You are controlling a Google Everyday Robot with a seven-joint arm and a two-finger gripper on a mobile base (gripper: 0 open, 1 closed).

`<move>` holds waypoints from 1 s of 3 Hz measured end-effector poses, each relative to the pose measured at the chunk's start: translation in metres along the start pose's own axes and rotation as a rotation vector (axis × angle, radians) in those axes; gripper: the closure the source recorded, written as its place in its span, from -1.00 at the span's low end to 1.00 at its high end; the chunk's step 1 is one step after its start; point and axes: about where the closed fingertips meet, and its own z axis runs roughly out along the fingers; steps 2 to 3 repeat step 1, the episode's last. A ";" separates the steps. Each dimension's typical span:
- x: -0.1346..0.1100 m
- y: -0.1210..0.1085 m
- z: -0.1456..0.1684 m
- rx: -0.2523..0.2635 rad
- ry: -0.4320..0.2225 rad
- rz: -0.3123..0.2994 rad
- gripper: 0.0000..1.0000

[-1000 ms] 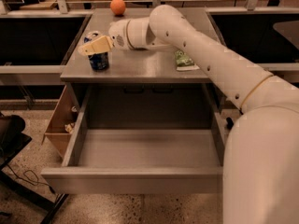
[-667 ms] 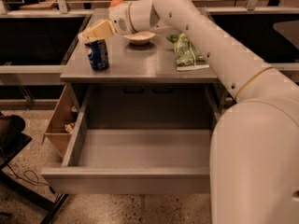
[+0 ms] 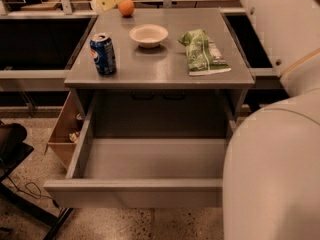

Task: Pick pepsi can from top drawer and place on counter

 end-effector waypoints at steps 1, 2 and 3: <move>0.024 0.051 -0.077 0.082 0.237 0.045 -1.00; 0.024 0.051 -0.077 0.082 0.237 0.045 -1.00; 0.024 0.051 -0.077 0.082 0.237 0.045 -1.00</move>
Offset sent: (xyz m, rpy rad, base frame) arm 0.0000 0.0000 0.0000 0.0000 0.0000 0.0000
